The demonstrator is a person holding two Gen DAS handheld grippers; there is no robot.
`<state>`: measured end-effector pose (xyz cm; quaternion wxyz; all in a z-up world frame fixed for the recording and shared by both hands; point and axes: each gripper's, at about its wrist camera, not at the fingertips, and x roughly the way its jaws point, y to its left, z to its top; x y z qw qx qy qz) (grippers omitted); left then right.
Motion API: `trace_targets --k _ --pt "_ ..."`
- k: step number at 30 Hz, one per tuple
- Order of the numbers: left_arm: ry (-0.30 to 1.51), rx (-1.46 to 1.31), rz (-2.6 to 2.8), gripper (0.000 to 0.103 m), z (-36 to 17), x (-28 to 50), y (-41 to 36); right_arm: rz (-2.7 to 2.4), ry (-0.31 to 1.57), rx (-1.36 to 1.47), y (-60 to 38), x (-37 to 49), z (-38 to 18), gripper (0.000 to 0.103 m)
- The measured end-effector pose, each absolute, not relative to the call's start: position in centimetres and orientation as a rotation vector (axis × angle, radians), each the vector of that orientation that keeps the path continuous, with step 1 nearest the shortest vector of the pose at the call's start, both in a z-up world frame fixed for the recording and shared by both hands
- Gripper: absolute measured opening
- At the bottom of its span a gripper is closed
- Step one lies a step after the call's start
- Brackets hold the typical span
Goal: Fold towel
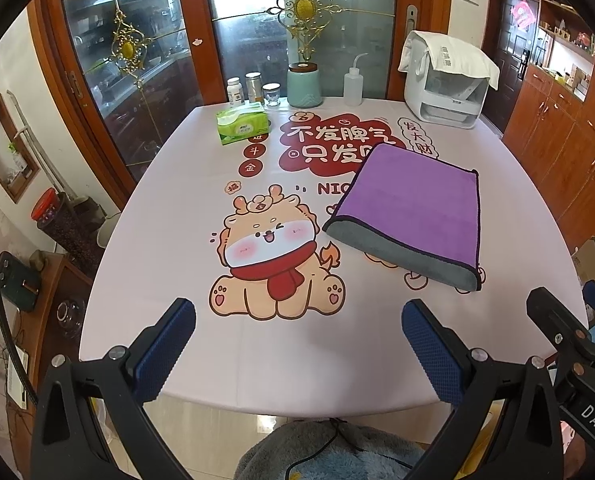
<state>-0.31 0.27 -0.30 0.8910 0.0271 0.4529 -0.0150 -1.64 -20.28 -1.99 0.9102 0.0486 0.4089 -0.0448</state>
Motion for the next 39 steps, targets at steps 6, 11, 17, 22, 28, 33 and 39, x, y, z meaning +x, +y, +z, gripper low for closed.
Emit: trace_targets --k 6,11,17,22,28,33,39 --pt "0.949 0.046 -0.036 0.103 -0.54 -0.32 0.48 -0.091 0.847 0.105 -20.40 -1.58 -2.05 0.095" --pt "0.937 0.046 -0.044 0.103 -0.50 -0.42 0.46 -0.092 0.850 0.107 -20.36 -1.60 -2.04 0.095" --pt "0.934 0.048 -0.045 0.103 -0.47 -0.63 0.36 -0.090 0.850 0.113 -20.35 -1.72 -2.21 0.095" --pt "0.939 0.049 -0.044 0.103 -0.38 -0.74 0.34 -0.090 0.847 0.118 -20.43 -1.89 -2.16 0.095" --pt "0.942 0.048 -0.045 0.103 -0.42 -0.68 0.27 -0.089 0.848 0.121 -20.63 -1.91 -2.03 0.095" --pt "0.943 0.049 -0.046 0.103 -0.48 -0.62 0.23 -0.089 0.850 0.125 -20.86 -1.86 -2.05 0.095" --pt "0.942 0.049 -0.045 0.103 -0.53 -0.64 0.20 -0.088 0.852 0.127 -20.97 -1.88 -2.06 0.095"
